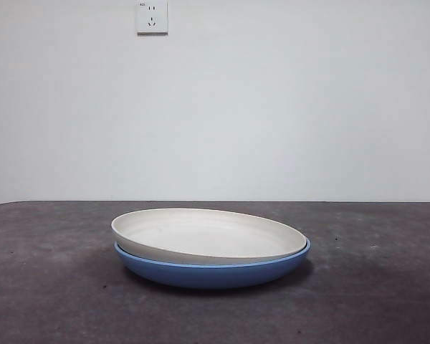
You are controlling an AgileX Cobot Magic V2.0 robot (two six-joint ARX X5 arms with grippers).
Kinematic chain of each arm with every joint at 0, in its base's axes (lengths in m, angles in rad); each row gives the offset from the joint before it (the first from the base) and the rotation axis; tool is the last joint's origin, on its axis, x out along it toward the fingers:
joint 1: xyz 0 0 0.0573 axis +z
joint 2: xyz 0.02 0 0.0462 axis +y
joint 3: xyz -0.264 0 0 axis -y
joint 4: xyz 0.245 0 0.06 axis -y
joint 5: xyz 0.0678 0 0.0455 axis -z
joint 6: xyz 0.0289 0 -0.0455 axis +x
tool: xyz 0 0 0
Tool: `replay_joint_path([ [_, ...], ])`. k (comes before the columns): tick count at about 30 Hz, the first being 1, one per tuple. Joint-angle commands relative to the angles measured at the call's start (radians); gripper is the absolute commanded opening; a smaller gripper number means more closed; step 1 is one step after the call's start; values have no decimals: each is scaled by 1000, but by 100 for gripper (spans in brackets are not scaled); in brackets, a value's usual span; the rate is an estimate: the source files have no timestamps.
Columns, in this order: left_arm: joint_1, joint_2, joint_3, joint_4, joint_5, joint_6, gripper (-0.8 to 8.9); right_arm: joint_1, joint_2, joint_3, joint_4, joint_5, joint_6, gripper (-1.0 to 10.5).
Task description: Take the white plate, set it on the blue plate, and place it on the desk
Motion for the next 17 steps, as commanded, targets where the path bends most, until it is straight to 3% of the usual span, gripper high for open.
replay_joint_path([
  [1,2,-1,-21,-7,-2,16,16,-10,-39,-66,17,38,47,18],
  [8,2,-1,-21,-7,-2,16,16,-10,-43,-165,39,98,138,18],
  [17,2,-1,-21,-7,-2,16,16,-8,-43,-166,42,117,156,18],
])
